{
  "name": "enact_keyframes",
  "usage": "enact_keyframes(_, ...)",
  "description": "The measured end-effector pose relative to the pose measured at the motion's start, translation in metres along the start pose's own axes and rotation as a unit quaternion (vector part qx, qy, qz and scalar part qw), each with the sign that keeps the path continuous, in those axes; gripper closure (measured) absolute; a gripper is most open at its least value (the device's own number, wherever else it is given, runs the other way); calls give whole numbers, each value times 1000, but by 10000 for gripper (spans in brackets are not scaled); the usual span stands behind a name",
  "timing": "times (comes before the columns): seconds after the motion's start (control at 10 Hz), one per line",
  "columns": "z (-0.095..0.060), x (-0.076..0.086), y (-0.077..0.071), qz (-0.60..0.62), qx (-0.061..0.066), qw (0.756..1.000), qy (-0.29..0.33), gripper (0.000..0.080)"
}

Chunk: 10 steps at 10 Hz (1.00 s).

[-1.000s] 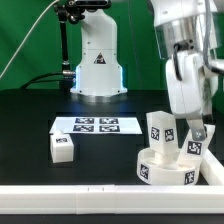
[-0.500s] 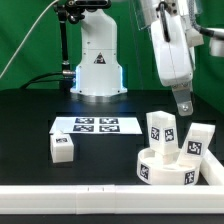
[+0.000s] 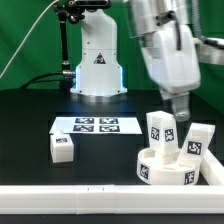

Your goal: Assemble stool

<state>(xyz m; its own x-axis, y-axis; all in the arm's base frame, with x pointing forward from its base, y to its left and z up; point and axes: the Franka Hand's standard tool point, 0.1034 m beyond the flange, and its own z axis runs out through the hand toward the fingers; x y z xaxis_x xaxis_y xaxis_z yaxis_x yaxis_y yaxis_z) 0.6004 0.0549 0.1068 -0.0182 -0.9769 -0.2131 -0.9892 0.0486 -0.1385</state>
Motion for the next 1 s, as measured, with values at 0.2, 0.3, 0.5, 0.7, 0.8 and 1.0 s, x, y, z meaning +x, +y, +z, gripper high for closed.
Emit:
enact_keyframes(0.2, -3, 47, 5, -51, 5, 999, 17, 150)
enact_keyframes(0.3, -4, 62, 5, -60, 5, 998, 21, 150)
enact_keyframes(0.5, -4, 61, 4, -64, 4, 998, 21, 150)
enact_keyframes(0.7, -4, 62, 4, -104, 3, 994, 22, 150)
enact_keyframes(0.8, -4, 61, 5, -142, 0, 990, 24, 150)
enact_keyframes(1.0, 7, 64, 21, -311, -28, 949, 42, 150)
